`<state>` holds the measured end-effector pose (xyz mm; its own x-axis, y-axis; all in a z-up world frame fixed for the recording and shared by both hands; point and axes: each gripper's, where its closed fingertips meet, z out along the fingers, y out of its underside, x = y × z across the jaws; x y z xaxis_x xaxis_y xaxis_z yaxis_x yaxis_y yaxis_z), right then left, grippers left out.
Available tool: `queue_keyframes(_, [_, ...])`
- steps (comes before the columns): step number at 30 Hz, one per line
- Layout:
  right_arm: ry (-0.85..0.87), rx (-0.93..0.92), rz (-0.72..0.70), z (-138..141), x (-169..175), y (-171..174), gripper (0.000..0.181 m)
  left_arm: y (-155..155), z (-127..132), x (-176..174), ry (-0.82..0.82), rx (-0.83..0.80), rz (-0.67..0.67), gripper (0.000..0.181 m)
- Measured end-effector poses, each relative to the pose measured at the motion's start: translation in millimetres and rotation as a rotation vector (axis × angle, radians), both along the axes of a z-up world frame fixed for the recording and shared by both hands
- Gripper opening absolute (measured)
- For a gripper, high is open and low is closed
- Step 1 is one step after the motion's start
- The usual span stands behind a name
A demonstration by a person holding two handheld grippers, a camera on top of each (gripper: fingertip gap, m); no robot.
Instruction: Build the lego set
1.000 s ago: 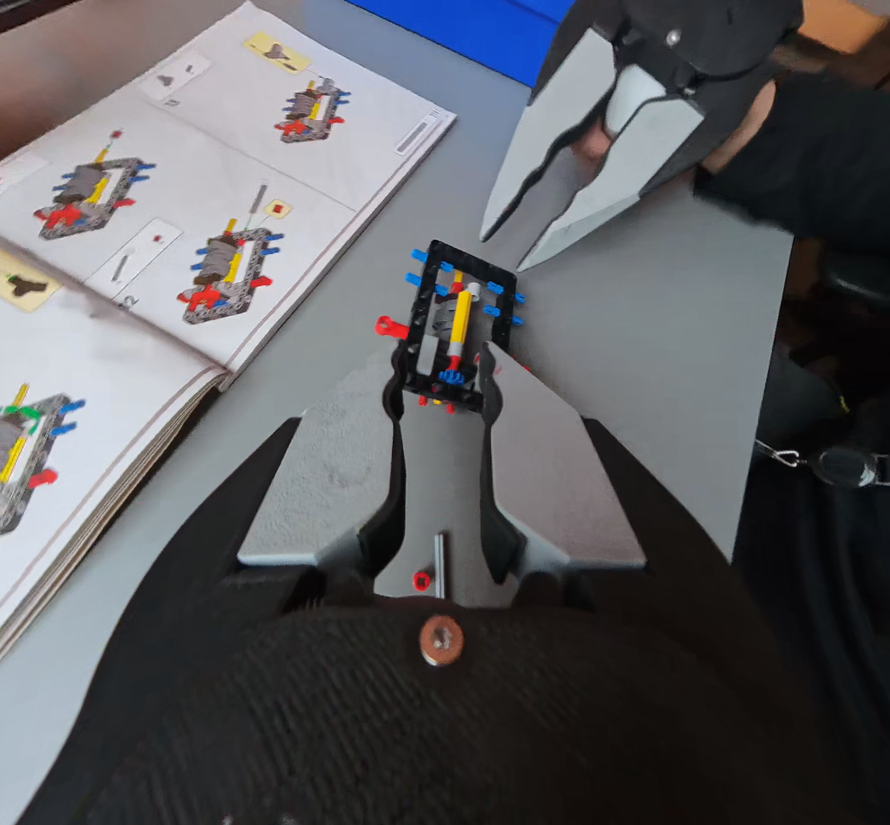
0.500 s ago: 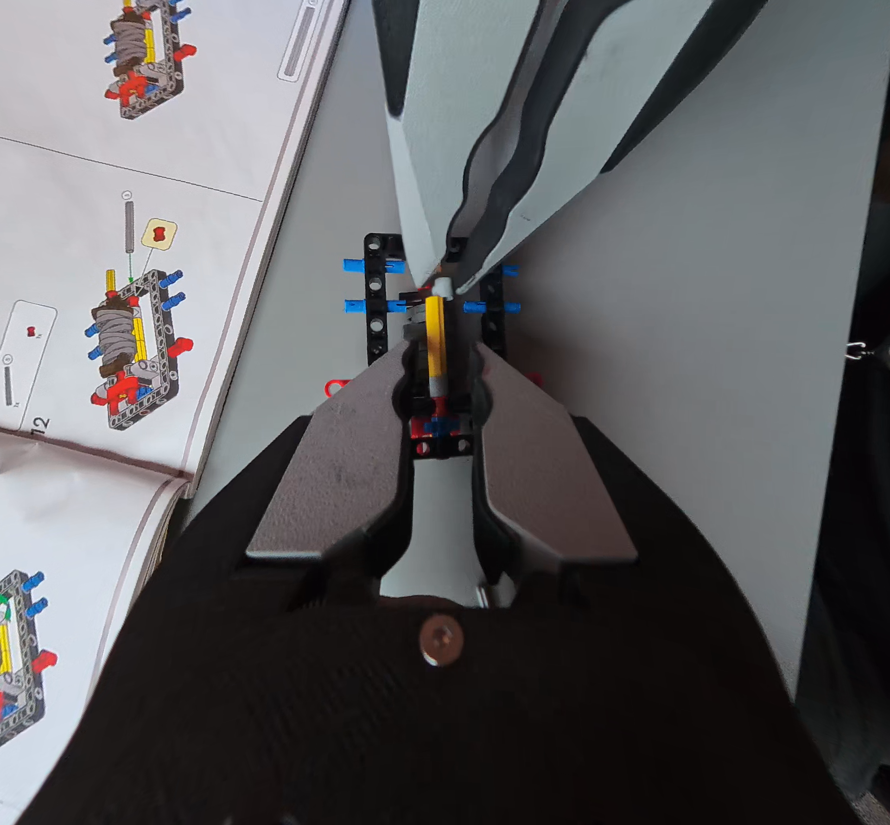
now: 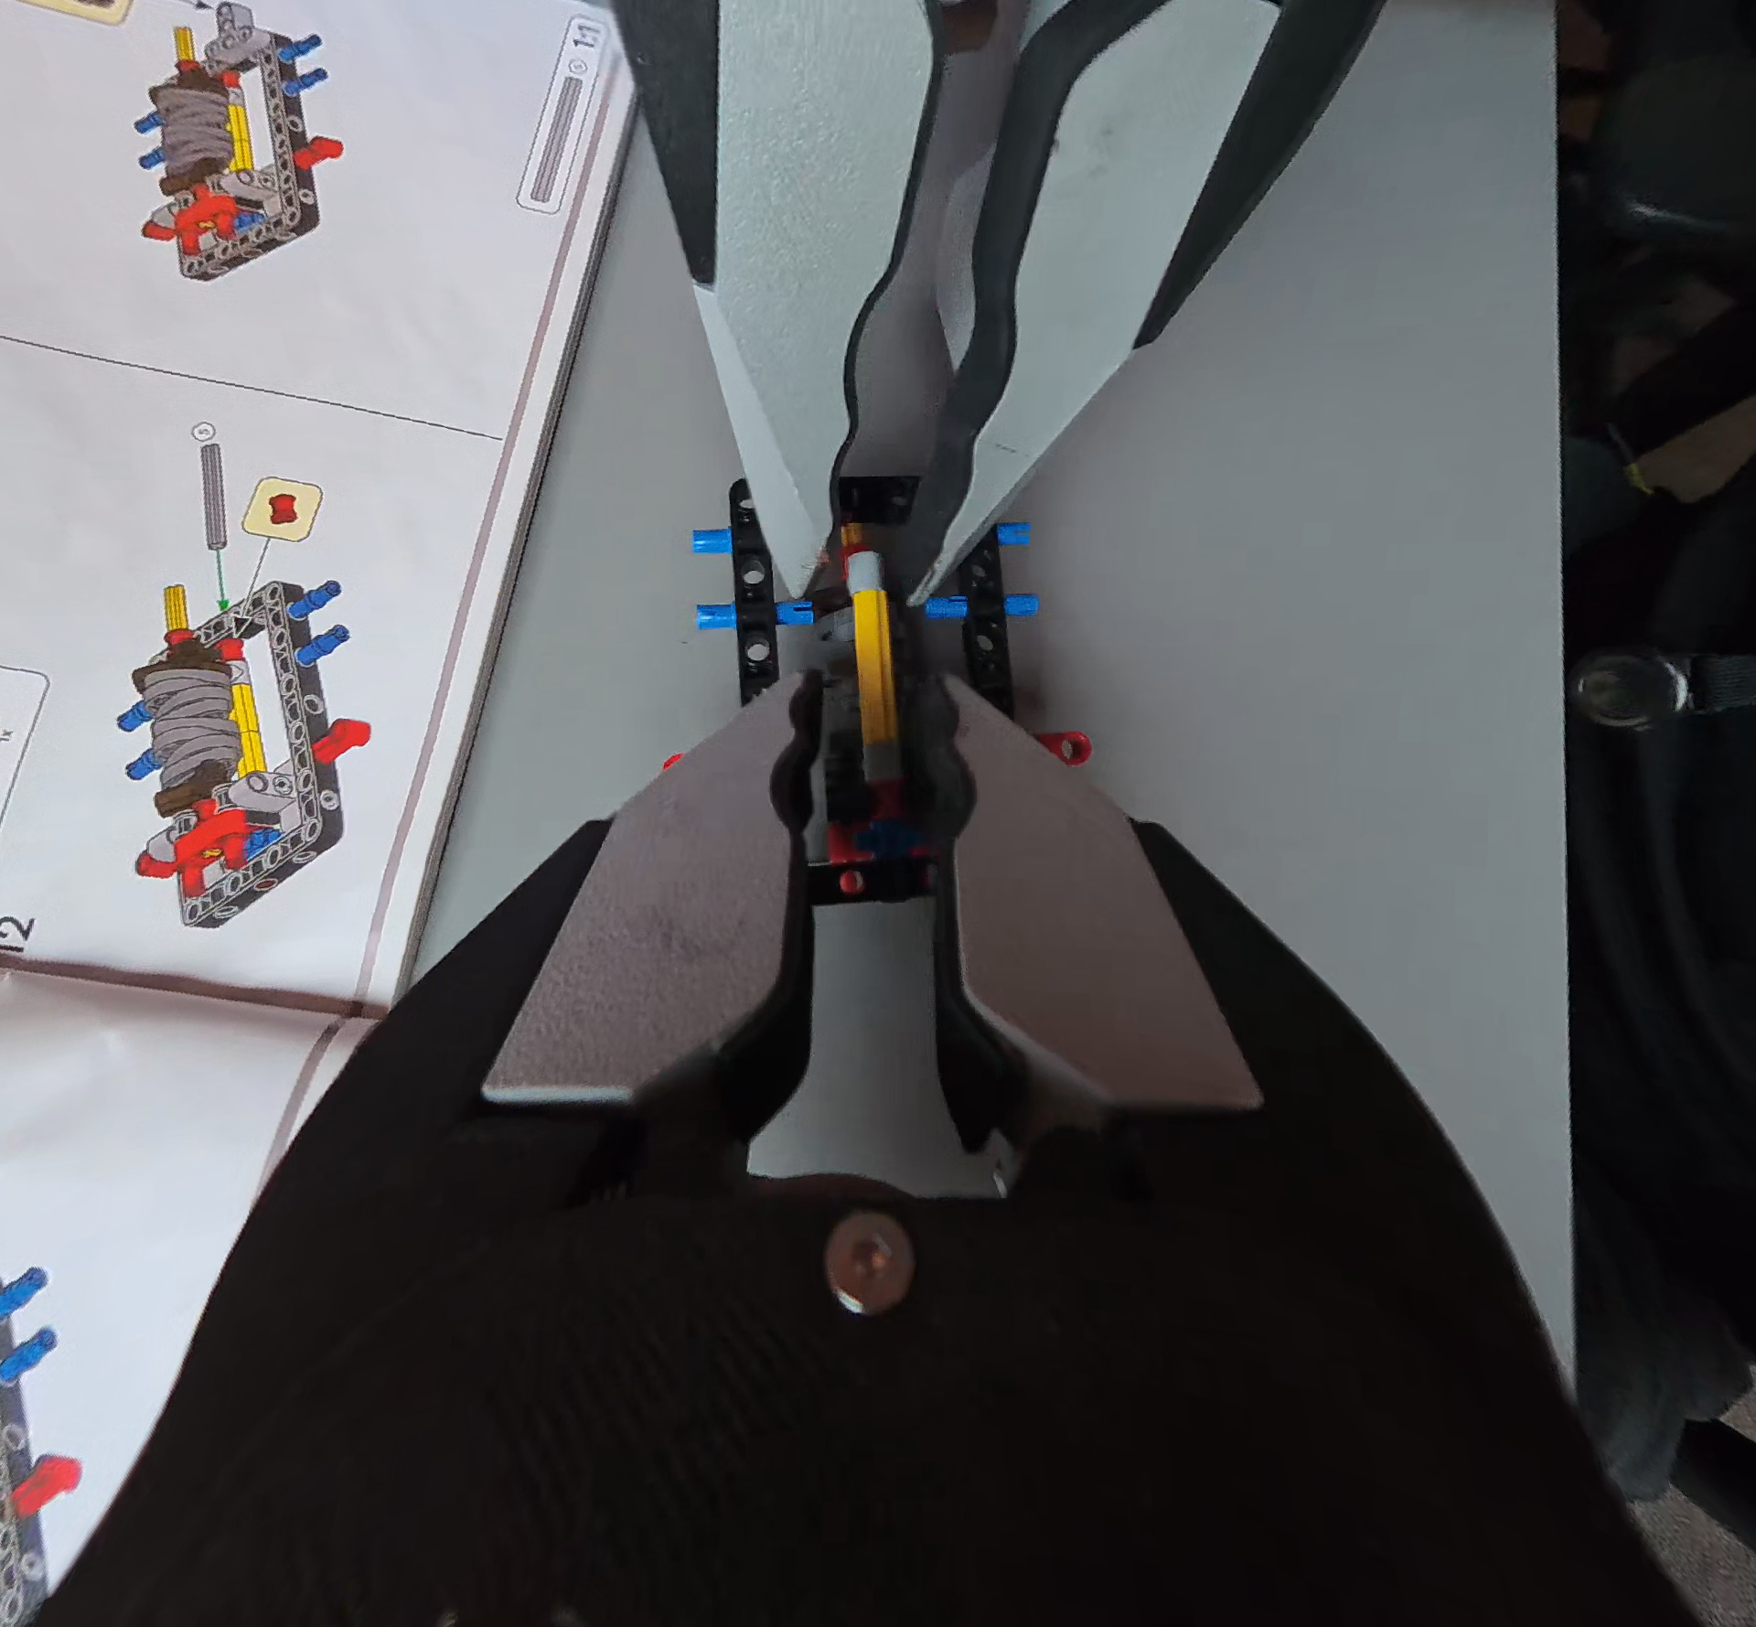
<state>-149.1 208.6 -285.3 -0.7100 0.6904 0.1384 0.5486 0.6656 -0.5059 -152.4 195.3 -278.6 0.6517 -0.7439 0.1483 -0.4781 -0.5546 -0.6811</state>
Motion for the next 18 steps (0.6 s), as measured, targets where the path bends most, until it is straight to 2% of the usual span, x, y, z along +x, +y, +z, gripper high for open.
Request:
queue_keyframes(8, [0.097,-0.095,-0.041,19.0,4.2,-2.3,0.018,-7.0,25.6,-26.8,-0.010,0.079,0.082,0.027])
queue_keyframes(13, [0.158,-0.141,-0.086,25.3,8.8,3.7,0.020,-16.6,23.7,-45.5,0.041,0.096,0.149,0.030])
queue_keyframes(18, [0.279,-0.262,-0.162,42.7,21.3,9.7,0.024,-41.9,15.9,-59.6,0.041,0.076,0.218,0.040])
